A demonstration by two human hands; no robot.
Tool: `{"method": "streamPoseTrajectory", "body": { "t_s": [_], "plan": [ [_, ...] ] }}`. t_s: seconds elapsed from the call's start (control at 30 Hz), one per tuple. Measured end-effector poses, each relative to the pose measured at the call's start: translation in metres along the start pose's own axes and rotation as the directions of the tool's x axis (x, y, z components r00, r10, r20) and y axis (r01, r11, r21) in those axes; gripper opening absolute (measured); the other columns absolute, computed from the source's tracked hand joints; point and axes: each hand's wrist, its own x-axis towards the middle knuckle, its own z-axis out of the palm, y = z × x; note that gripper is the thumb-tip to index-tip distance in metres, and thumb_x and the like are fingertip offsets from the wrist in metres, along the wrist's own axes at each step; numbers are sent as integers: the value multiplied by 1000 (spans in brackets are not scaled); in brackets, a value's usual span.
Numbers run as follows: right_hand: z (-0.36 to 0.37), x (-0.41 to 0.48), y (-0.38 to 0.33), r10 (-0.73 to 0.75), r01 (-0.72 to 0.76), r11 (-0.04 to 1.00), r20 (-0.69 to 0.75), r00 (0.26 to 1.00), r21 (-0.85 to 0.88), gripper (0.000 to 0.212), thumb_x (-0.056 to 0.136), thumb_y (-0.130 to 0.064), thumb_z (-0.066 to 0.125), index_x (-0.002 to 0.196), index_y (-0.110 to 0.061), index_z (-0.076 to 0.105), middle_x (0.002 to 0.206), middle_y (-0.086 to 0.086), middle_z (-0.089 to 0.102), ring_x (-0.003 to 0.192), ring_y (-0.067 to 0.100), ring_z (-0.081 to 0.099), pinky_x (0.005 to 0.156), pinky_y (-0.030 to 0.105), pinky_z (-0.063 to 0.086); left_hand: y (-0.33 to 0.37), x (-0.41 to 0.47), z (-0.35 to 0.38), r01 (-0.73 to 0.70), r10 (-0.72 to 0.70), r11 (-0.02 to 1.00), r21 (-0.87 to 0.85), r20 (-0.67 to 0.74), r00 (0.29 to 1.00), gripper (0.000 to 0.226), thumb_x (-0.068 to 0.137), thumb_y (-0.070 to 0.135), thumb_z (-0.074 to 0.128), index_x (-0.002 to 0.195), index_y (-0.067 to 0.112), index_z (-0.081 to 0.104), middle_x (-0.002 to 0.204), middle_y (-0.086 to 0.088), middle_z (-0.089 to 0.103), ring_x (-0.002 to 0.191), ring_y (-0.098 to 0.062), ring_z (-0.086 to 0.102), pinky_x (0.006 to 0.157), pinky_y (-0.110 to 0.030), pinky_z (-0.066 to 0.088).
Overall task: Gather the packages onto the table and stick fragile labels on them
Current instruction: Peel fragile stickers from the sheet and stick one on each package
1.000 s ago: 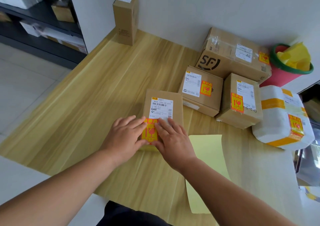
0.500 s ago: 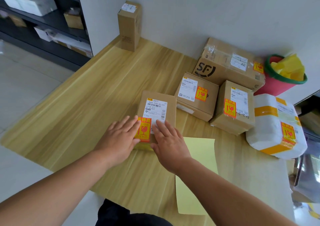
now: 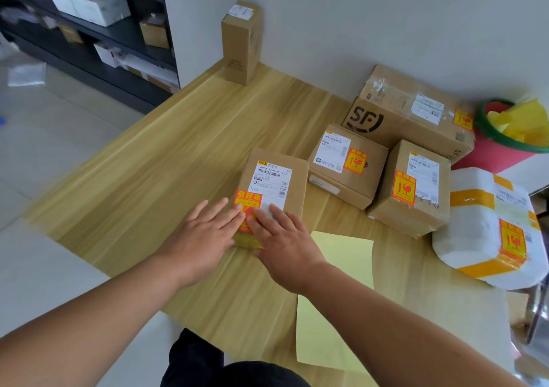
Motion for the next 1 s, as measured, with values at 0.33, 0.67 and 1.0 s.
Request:
{"method": "streamPoseTrajectory", "body": {
  "t_s": [0.33, 0.67, 1.0],
  "plan": [
    [-4, -8, 3, 226, -193, 948, -111, 968, 252, 78, 95, -46, 48, 154, -20, 3, 162, 1, -3, 148, 23, -7, 120, 40, 4, 12, -2, -6, 241, -220, 907, -344, 98, 970, 71, 94, 46, 46, 151, 14, 17, 159, -4, 14, 142, -22, 27, 111, -35, 26],
    [-16, 24, 7, 556, -510, 616, 127, 821, 600, 101, 85, -40, 67, 152, -20, -6, 153, 0, 31, 127, 23, 48, 93, 31, 43, -15, 42, 2, 452, -364, 629, -632, 275, 890, 33, 78, 44, 69, 104, 31, 54, 92, 10, 66, 86, -15, 62, 76, -34, 51],
    [-83, 136, 54, 655, -494, 561, 9, 756, 665, 98, 85, -39, 68, 153, -19, 0, 156, 0, 27, 138, 18, 35, 106, 27, 32, -106, 165, -46, 310, -301, 642, -701, 142, 943, 28, 78, 40, 72, 99, 29, 57, 81, 12, 64, 74, -13, 58, 63, -29, 43]
  ]
}}
